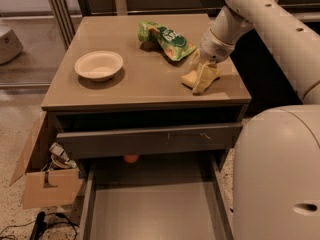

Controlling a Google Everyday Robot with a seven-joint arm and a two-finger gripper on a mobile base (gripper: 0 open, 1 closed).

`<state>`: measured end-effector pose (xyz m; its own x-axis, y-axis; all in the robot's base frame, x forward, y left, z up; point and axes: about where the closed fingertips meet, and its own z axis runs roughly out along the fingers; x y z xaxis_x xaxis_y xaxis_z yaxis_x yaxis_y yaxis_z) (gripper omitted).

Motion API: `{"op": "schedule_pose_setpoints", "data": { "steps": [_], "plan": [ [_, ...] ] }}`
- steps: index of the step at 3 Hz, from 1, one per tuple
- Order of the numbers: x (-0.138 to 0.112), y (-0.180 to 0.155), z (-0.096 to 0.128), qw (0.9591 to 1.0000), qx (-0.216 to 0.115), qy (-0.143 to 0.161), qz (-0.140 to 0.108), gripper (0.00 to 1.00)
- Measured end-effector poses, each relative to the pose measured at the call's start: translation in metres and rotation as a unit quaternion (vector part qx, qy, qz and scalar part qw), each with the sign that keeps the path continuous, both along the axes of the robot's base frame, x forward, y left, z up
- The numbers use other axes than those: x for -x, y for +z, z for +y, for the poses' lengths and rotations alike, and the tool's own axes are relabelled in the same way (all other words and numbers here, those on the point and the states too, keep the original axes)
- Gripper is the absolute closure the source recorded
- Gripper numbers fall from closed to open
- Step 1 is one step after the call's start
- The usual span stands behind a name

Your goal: Place sponge into middle drawer

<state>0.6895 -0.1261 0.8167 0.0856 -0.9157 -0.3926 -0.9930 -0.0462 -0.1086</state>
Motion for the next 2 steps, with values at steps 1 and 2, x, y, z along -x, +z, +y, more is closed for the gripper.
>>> {"op": "schedule_pose_setpoints", "data": {
  "steps": [1, 2],
  "plan": [
    [0.0, 0.001, 0.0, 1.0, 0.0, 0.0, 0.0, 1.0],
    [0.006, 0.017, -0.003, 1.0, 0.0, 0.0, -0.007, 1.0]
  ]
}}
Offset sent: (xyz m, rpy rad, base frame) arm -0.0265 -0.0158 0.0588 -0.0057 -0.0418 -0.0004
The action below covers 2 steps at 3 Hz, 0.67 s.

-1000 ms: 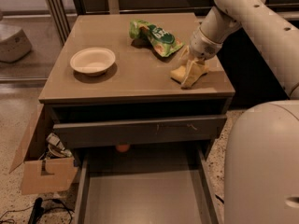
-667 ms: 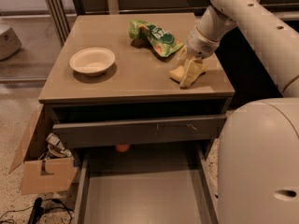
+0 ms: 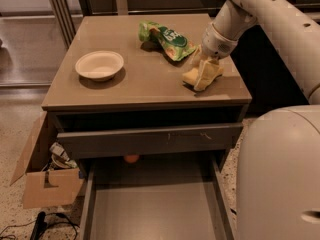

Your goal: Place sponge into middle drawer

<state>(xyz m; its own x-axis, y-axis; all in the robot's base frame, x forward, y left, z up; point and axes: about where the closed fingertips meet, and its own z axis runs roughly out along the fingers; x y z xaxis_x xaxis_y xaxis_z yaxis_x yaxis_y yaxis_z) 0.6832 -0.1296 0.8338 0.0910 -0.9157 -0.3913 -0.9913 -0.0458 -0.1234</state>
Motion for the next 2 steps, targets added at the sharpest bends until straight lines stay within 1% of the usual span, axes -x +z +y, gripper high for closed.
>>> {"op": "schedule_pose_setpoints", "data": {
  "steps": [1, 2],
  "plan": [
    [0.021, 0.033, -0.01, 0.9998, -0.01, 0.001, -0.015, 1.0],
    [0.053, 0.054, -0.03, 0.9995, -0.026, 0.0, -0.02, 1.0]
  ]
}}
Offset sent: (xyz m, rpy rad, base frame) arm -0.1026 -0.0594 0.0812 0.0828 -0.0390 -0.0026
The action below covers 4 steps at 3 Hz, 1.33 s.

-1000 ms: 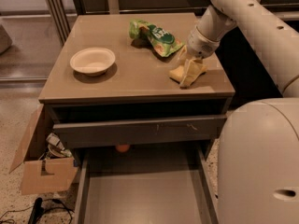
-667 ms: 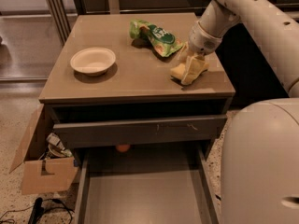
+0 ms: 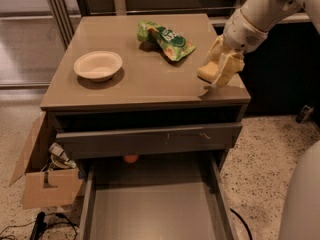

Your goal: Place sponge into middle drawer

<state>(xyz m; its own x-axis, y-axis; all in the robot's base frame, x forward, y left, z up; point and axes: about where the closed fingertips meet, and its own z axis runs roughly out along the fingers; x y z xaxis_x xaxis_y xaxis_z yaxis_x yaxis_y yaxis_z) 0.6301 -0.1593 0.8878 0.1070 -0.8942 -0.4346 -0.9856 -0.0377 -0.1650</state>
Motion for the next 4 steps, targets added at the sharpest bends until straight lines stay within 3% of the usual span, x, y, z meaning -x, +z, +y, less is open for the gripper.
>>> {"op": "schedule_pose_setpoints", "data": {
  "steps": [1, 2, 4],
  "plan": [
    [0.045, 0.008, -0.02, 0.9998, -0.021, -0.001, 0.002, 1.0],
    [0.102, -0.01, -0.036, 0.9985, -0.047, -0.01, 0.027, 1.0],
    [0.104, -0.01, -0.034, 0.9982, -0.054, -0.015, 0.021, 1.0]
  ]
}}
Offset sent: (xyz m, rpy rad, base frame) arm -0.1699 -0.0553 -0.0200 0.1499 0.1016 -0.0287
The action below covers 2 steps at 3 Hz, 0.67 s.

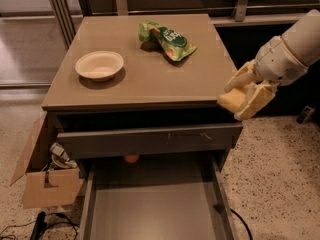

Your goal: Place sponge into middle drawer

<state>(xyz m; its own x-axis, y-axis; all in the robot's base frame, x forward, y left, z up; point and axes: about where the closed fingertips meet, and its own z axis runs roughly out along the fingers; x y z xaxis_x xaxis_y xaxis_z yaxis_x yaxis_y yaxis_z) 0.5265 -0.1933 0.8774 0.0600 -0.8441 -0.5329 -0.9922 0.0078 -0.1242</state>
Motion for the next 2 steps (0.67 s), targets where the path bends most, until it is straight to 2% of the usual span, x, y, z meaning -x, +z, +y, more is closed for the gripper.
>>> {"op": "schedule_pose_setpoints", "data": {
  "steps": [1, 2],
  "plan": [
    [0.015, -0.006, 0.017, 0.9978, -0.052, -0.037, -0.02, 1.0],
    [0.031, -0.027, 0.045, 0.9915, -0.109, -0.065, -0.027, 1.0]
  ]
}}
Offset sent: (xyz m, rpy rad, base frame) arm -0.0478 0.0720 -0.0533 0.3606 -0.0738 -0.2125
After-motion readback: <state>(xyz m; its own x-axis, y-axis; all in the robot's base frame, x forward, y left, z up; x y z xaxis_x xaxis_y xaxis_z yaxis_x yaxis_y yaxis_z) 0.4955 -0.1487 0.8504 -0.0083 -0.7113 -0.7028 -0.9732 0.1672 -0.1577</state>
